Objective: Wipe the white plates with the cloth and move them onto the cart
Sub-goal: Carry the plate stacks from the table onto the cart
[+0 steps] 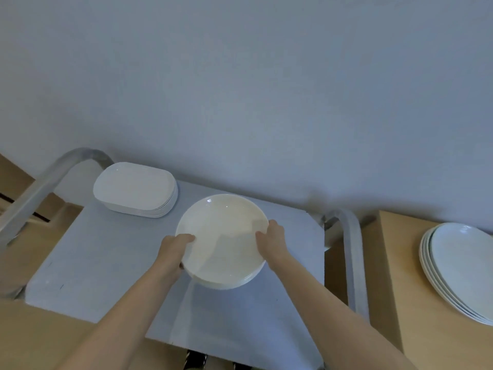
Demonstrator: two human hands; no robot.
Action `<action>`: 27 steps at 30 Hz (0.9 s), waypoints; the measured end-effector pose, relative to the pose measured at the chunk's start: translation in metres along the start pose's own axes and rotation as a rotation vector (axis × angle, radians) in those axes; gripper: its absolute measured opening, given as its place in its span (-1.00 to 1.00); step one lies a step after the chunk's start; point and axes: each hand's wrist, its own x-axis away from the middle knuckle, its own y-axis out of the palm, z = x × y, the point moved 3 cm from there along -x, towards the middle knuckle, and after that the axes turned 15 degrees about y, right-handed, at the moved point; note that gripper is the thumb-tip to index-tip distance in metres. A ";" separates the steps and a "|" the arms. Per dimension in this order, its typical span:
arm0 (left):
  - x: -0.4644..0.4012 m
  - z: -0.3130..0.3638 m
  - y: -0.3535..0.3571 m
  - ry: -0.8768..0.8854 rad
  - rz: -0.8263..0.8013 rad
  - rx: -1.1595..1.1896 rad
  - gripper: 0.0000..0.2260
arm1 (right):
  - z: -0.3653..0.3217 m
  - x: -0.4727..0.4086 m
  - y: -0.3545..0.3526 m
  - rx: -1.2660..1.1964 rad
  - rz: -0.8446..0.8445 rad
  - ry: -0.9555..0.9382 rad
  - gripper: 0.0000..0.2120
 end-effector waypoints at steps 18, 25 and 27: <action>-0.119 0.003 0.007 -0.008 -0.147 -0.146 -0.71 | -0.023 -0.054 0.054 -0.152 0.122 0.091 -0.73; -0.128 -0.003 0.010 0.022 -0.130 -0.117 -0.74 | -0.022 -0.057 0.060 -0.181 0.151 0.084 -0.70; -0.129 -0.004 0.011 0.034 -0.130 -0.111 -0.76 | -0.021 -0.058 0.062 -0.180 0.165 0.085 -0.70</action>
